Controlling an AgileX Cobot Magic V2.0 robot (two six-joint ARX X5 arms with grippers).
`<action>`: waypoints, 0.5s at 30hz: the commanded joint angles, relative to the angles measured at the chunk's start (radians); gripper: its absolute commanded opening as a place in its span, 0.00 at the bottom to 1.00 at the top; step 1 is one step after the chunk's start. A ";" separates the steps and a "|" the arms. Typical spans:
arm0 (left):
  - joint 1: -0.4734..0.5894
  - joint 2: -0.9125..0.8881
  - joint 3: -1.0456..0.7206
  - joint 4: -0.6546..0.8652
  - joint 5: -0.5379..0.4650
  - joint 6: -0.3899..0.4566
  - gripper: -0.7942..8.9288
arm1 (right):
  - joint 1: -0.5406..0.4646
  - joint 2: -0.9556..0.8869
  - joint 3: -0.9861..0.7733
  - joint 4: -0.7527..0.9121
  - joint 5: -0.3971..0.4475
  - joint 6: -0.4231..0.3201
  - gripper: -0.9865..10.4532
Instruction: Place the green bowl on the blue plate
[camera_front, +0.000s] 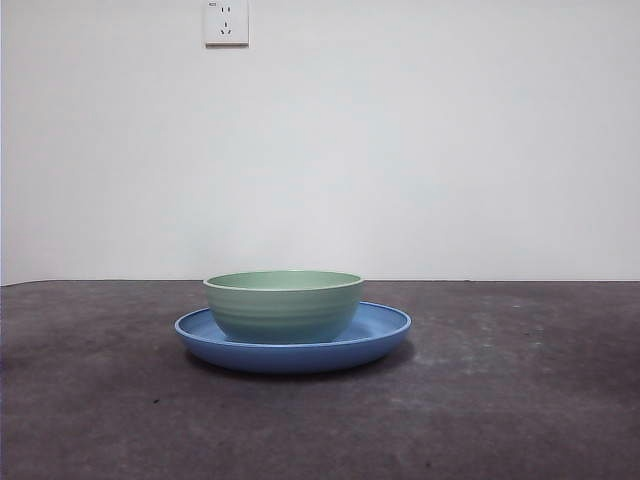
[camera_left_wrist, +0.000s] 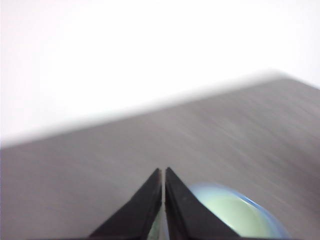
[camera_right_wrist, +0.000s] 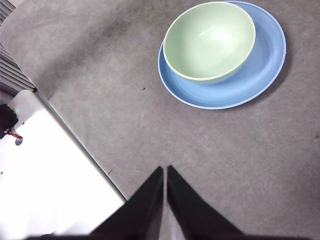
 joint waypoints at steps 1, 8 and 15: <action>0.077 -0.090 -0.072 0.085 -0.139 0.013 0.09 | 0.008 0.006 0.018 0.007 -0.002 -0.014 0.09; 0.186 -0.301 -0.307 0.159 -0.312 0.015 0.09 | 0.008 0.006 0.018 0.007 -0.002 -0.014 0.09; 0.210 -0.465 -0.543 0.160 -0.311 0.000 0.09 | 0.008 0.006 0.018 0.007 -0.002 -0.014 0.09</action>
